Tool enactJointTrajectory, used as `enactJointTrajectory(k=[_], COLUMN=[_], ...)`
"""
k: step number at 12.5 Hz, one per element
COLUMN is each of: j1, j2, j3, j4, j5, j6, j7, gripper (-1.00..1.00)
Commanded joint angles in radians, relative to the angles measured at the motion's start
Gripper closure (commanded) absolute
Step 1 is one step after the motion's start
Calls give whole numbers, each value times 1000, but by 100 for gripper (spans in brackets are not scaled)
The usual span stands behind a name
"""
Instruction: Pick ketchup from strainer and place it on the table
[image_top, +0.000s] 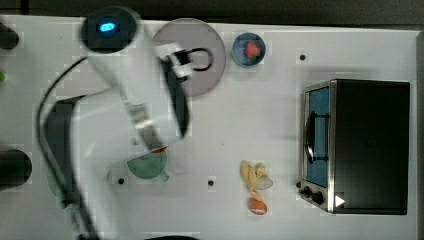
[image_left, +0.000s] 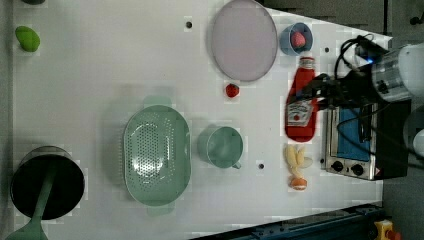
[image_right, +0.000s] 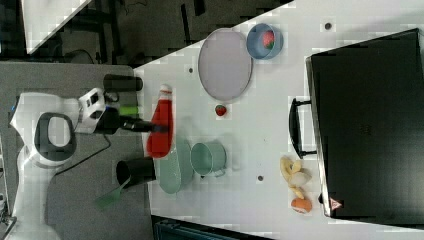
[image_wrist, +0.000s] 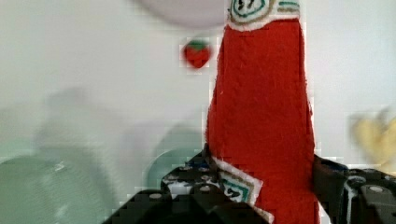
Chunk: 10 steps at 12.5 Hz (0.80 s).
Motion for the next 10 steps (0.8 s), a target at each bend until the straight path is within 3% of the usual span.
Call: enactJointTrajectory(k=[1, 5, 10], j1=[-48, -118, -154], j2=[-42, -42, -36], j3=[-9, -57, -145], j4=[7, -86, -335], j5=[-6, -6, -7], j6=[-6, 50, 344], j7=[-213, -306, -325], gripper=[-13, -13, -13])
